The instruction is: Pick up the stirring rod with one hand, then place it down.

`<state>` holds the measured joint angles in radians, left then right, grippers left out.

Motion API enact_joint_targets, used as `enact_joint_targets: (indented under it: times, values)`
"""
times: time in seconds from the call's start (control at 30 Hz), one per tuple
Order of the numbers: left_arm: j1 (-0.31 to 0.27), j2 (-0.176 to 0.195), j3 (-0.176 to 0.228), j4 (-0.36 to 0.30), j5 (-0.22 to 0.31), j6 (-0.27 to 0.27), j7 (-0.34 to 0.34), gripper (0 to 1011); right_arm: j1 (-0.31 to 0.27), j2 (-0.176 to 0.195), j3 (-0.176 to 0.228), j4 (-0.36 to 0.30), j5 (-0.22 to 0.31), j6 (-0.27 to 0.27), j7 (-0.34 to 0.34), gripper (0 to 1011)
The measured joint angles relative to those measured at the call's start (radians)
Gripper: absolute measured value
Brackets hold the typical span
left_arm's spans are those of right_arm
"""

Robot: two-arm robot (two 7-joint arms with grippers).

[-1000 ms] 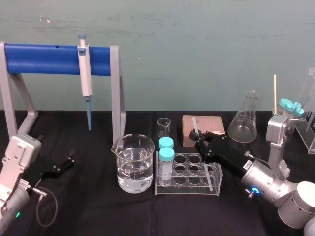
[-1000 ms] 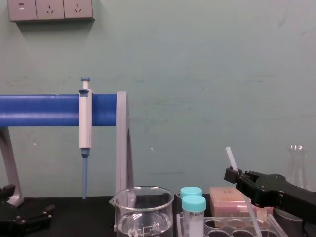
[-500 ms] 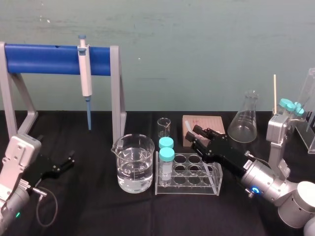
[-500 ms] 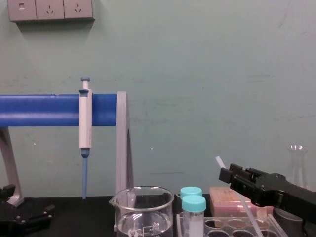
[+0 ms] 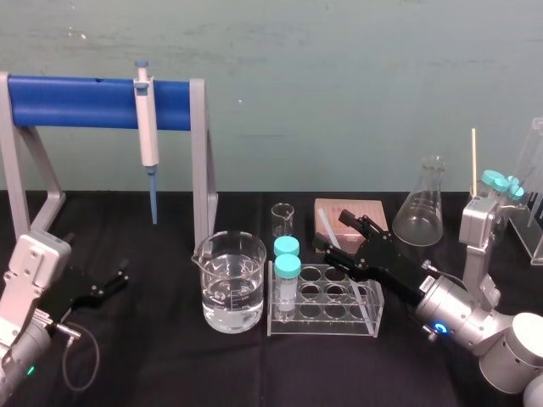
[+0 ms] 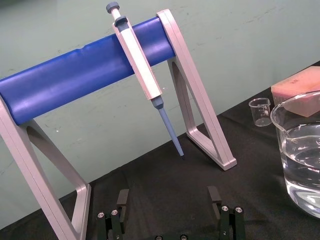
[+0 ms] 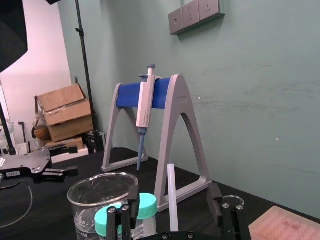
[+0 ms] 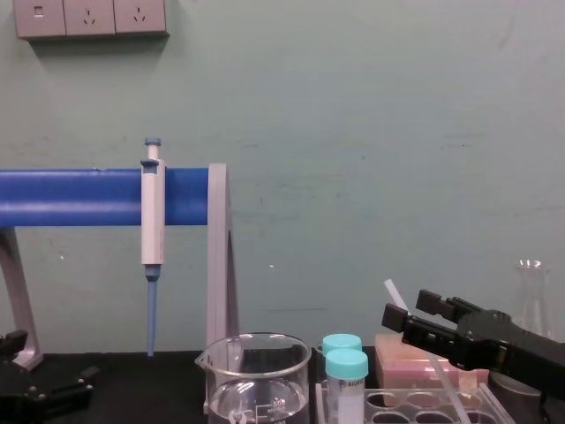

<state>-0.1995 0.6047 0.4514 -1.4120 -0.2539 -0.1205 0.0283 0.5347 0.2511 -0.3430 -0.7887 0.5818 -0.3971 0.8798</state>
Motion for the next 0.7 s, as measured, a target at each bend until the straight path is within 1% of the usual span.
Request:
enact_joint_targets:
  times: [0.07, 0.1, 0.17, 0.2, 0.37, 0.47, 0.5, 0.6, 0.63, 0.7]
  values:
    - [0.000, 0.000, 0.000, 0.000, 0.000, 0.000, 0.000, 1000, 0.000, 0.000, 0.000, 0.000, 0.000, 0.000, 0.000, 882]
    - [0.000, 0.000, 0.000, 0.000, 0.000, 0.000, 0.000, 1000, 0.000, 0.000, 0.000, 0.000, 0.000, 0.000, 0.000, 931]
    - [0.000, 0.000, 0.000, 0.000, 0.000, 0.000, 0.000, 1000, 0.000, 0.000, 0.000, 0.000, 0.000, 0.000, 0.000, 958]
    - [0.000, 0.000, 0.000, 0.000, 0.000, 0.000, 0.000, 1000, 0.000, 0.000, 0.000, 0.000, 0.000, 0.000, 0.000, 997]
    - [0.000, 0.000, 0.000, 0.000, 0.000, 0.000, 0.000, 1000, -0.002, 0.001, 0.000, -0.005, -0.001, -0.003, -0.002, 1003]
    - [0.000, 0.000, 0.000, 0.000, 0.000, 0.000, 0.000, 1000, -0.019, 0.008, 0.004, -0.048, -0.018, -0.031, -0.031, 1003]
    - [0.000, 0.000, 0.000, 0.000, 0.000, 0.000, 0.000, 1000, -0.029, 0.012, 0.009, -0.074, -0.027, -0.049, -0.048, 1003]
    - [0.000, 0.000, 0.000, 0.000, 0.000, 0.000, 0.000, 1000, -0.043, 0.017, 0.017, -0.110, -0.040, -0.074, -0.075, 1003]
    - [0.000, 0.000, 0.000, 0.000, 0.000, 0.000, 0.000, 1000, -0.055, 0.020, 0.024, -0.135, -0.049, -0.090, -0.096, 1003]
    - [0.000, 0.000, 0.000, 0.000, 0.000, 0.000, 0.000, 1000, -0.066, 0.024, 0.034, -0.161, -0.058, -0.102, -0.119, 1003]
